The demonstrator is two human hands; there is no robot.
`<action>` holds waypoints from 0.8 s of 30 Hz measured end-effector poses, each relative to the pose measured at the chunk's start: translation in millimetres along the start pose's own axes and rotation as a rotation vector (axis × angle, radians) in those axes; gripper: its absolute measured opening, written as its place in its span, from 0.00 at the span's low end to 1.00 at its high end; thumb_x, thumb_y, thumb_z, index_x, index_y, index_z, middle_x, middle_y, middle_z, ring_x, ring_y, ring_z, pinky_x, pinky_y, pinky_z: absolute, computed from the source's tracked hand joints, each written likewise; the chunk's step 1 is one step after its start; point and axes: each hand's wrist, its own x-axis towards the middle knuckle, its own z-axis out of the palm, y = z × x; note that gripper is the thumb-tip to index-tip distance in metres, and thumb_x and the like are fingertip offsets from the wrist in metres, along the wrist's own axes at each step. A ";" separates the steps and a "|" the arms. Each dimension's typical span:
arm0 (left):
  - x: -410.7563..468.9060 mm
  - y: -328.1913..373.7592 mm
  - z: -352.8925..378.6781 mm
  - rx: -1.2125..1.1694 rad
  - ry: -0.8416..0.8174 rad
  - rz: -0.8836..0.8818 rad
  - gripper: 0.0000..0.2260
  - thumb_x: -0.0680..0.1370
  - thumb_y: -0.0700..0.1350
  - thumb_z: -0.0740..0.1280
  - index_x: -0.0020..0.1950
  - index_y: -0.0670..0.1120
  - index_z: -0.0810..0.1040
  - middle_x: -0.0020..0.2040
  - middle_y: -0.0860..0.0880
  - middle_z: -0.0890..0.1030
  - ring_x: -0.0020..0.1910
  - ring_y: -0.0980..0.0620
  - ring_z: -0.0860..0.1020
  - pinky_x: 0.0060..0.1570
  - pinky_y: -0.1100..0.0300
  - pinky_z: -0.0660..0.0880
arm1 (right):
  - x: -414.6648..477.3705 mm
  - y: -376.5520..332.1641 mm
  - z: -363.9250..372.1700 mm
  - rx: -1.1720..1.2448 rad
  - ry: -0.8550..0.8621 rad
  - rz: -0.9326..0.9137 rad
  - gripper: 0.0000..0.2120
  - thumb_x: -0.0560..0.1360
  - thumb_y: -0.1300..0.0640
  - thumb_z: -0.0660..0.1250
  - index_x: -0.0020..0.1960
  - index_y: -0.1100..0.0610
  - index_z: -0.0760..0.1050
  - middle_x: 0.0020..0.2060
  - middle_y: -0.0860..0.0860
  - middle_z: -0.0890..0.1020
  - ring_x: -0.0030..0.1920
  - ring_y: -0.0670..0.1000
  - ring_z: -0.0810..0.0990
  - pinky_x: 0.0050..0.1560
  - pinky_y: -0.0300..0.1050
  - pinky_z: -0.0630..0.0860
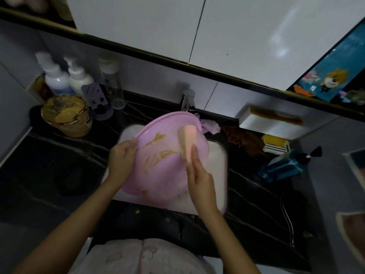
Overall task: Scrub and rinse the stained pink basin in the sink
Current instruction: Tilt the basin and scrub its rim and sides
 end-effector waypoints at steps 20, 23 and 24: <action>39.4 54.6 45.8 0.513 -0.378 0.305 0.31 0.74 0.65 0.47 0.32 0.40 0.72 0.31 0.42 0.76 0.36 0.40 0.76 0.34 0.55 0.63 | -20.3 27.5 -34.4 -0.377 -0.086 -0.136 0.25 0.79 0.41 0.53 0.75 0.39 0.52 0.37 0.60 0.82 0.37 0.60 0.81 0.34 0.50 0.74; 41.5 54.7 42.1 0.483 -0.378 0.278 0.26 0.75 0.62 0.50 0.31 0.42 0.71 0.30 0.43 0.75 0.37 0.40 0.76 0.35 0.53 0.65 | 11.2 47.3 -51.2 -0.303 0.010 0.116 0.23 0.81 0.46 0.53 0.75 0.43 0.56 0.36 0.58 0.81 0.36 0.57 0.81 0.30 0.47 0.74; 41.2 56.4 43.6 0.485 -0.386 0.272 0.25 0.75 0.61 0.50 0.31 0.43 0.71 0.30 0.43 0.75 0.37 0.40 0.76 0.35 0.53 0.66 | 16.5 43.2 -48.0 -0.250 0.040 0.130 0.23 0.81 0.47 0.53 0.75 0.45 0.57 0.35 0.57 0.81 0.35 0.55 0.80 0.27 0.45 0.70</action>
